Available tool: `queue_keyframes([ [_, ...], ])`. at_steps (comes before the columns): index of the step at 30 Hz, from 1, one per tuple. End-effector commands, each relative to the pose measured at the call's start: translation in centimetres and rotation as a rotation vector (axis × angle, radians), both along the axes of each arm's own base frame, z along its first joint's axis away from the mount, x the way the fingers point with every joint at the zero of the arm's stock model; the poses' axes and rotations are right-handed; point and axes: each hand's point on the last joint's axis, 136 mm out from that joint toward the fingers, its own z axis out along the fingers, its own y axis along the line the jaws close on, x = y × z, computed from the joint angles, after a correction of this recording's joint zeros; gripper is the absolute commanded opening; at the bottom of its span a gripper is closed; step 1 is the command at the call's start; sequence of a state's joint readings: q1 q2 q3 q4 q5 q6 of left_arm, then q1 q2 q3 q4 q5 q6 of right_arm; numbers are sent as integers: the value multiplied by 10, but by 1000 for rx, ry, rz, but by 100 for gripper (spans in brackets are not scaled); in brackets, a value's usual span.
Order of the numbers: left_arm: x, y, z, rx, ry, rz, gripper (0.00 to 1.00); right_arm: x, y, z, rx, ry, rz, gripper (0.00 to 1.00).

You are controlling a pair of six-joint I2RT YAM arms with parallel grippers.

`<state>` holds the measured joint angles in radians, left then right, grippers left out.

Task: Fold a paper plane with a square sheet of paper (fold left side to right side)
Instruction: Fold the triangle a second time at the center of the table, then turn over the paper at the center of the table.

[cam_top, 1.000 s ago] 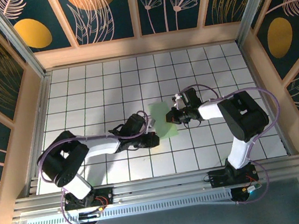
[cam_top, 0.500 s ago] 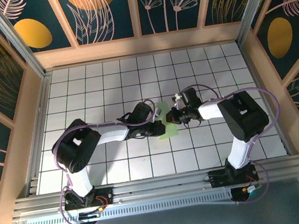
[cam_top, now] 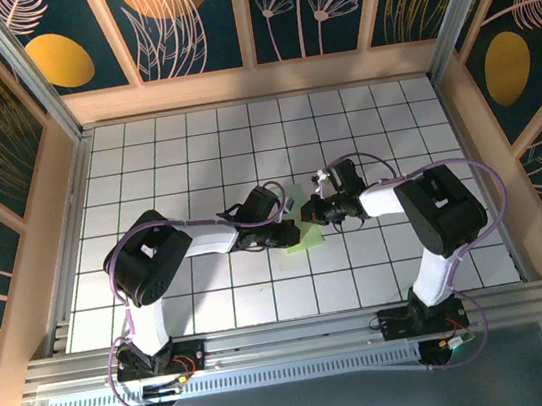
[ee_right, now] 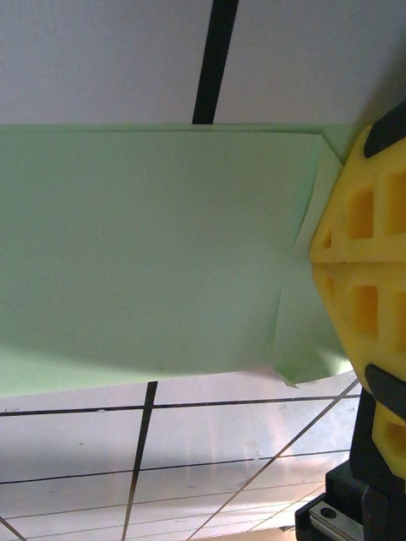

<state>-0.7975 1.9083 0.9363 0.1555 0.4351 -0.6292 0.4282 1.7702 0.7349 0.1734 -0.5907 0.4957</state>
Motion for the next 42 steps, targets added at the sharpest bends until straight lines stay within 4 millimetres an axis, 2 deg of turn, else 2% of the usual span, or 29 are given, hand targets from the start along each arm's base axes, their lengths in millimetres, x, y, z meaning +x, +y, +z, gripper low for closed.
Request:
queue_keyframes([
  [1, -17, 22, -24, 96, 34, -5, 0, -23, -27, -46, -173, 123, -31, 0],
  [8, -38, 26, -18, 90, 32, -40, 0, -22, -27, -46, -177, 120, -30, 0],
  [12, -50, 39, -16, 97, 26, -42, 0, -19, -25, -41, -163, 113, -27, 0],
  [14, -50, 49, -11, 130, -20, -40, 0, -16, -19, -33, -133, 103, -20, 0],
  [18, -37, 60, 17, 120, -111, 5, 1, -1, -4, -1, -53, 46, -12, 0],
  [20, -26, 67, 26, 117, -132, 54, 2, 9, 0, 18, -23, -1, -20, 10],
  [24, -3, 73, 43, 53, -151, 143, 12, 24, -3, 46, -7, -83, -47, 28],
  [27, 10, 71, 55, -14, -160, 183, 25, 33, -15, 61, -19, -146, -92, 41],
  [29, 18, 67, 60, -46, -160, 195, 33, 37, -26, 71, -25, -195, -138, 53],
  [33, 32, 60, 58, -69, -147, 213, 39, 38, -46, 90, -4, -280, -223, 74],
  [36, 42, 56, 50, -54, -140, 212, 43, 33, -57, 96, 24, -308, -260, 82],
  [42, 55, 41, 31, -44, -113, 185, 45, 21, -66, 90, 20, -299, -270, 82],
])
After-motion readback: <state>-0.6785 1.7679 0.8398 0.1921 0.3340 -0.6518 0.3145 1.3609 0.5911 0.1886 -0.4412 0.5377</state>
